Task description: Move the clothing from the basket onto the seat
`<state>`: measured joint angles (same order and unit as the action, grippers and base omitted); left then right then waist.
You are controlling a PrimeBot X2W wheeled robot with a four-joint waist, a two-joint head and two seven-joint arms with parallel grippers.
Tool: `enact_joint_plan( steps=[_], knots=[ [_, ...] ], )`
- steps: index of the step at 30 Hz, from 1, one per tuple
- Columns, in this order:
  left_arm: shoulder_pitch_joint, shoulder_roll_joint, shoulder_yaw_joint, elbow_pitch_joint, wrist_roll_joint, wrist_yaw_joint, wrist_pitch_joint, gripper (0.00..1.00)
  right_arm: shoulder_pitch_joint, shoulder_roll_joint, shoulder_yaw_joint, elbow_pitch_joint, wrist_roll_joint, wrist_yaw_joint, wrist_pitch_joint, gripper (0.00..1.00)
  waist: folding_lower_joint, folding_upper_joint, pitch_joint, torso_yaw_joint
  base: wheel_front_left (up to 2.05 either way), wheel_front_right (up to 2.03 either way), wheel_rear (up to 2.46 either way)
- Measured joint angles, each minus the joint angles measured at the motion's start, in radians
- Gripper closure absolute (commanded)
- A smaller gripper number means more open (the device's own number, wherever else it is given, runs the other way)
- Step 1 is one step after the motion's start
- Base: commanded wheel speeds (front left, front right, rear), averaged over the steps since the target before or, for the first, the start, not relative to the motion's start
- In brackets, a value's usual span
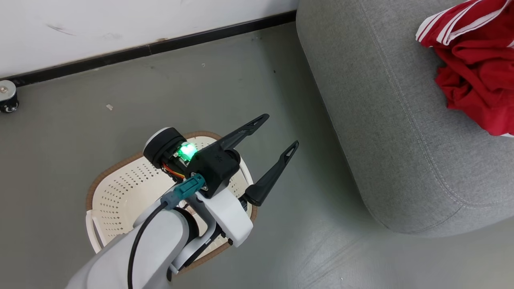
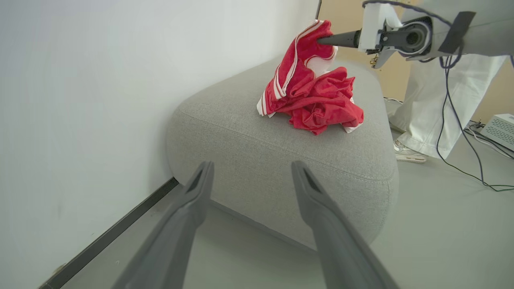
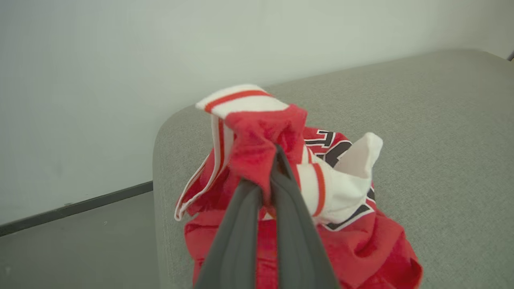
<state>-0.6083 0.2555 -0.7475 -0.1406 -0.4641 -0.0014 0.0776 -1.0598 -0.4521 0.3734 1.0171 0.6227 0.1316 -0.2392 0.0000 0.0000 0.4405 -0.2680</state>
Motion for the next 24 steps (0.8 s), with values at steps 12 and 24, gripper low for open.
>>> enact_joint_plan(
  steps=[12, 24],
  knots=[
    [0.0, 0.004, 0.011, 0.026, 0.0, 0.0, -0.019, 0.0, 0.081, 0.048, -0.004, 0.03, -0.009, 0.0, -0.009, 1.0, 0.0, 0.0, -0.009, -0.009, 0.0, 0.0, 0.0],
    [0.011, 0.019, 0.052, 0.061, -0.004, 0.017, -0.052, 0.0, 0.156, 0.041, -0.075, -0.065, -0.06, 0.0, -0.009, 0.0, 0.0, 0.0, -0.039, -0.026, 0.0, 0.0, 0.0]
  ],
)
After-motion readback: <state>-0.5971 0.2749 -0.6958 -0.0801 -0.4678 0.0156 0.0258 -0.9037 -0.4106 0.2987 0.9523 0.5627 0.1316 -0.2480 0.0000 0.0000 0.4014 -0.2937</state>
